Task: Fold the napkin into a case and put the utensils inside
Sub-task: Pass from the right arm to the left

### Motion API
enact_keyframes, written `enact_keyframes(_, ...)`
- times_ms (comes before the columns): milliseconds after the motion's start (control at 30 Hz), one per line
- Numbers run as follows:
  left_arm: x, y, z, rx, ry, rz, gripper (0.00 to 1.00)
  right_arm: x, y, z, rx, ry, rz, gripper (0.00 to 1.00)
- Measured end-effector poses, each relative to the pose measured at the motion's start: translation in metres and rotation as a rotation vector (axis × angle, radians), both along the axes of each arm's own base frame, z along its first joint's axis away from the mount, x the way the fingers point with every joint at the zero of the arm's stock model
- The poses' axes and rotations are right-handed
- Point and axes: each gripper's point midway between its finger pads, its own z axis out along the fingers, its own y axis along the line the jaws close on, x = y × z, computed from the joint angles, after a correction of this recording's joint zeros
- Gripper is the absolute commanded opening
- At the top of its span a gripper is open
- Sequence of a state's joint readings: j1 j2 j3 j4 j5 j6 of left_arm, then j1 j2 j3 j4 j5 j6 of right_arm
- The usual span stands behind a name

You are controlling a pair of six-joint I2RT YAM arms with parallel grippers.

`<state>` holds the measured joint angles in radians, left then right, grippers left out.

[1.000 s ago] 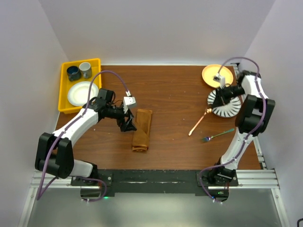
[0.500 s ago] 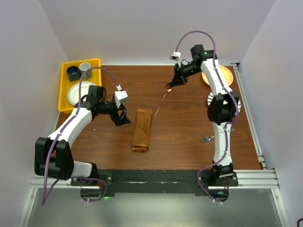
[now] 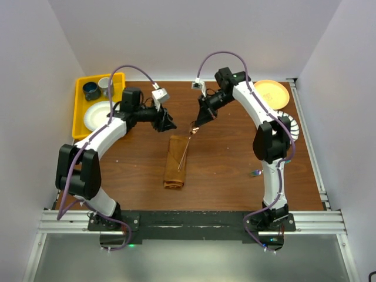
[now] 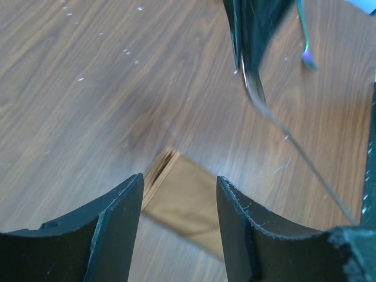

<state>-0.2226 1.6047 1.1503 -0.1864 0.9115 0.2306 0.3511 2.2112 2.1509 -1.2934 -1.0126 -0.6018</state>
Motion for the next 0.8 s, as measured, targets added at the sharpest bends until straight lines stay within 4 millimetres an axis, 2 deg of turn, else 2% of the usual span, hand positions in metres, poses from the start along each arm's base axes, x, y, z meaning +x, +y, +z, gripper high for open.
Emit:
enact_keyframes(167,-0.004,-0.030,0.008,-0.045,-0.002,-0.006,0.62,-0.011,0.008,0.000,-0.005,0.053,-0.002,0.00)
enact_keyframes(267,-0.006,-0.038,0.009,-0.054,0.004,-0.008,0.60,-0.014,0.011,-0.001,-0.009,0.065,0.001,0.00)
enact_keyframes(500,-0.012,-0.050,0.011,-0.058,0.006,-0.019,0.58,-0.023,0.018,-0.003,-0.020,0.075,0.025,0.00)
enact_keyframes(800,-0.015,-0.053,0.011,-0.061,0.013,-0.028,0.51,-0.028,0.021,-0.006,-0.028,0.083,0.035,0.00)
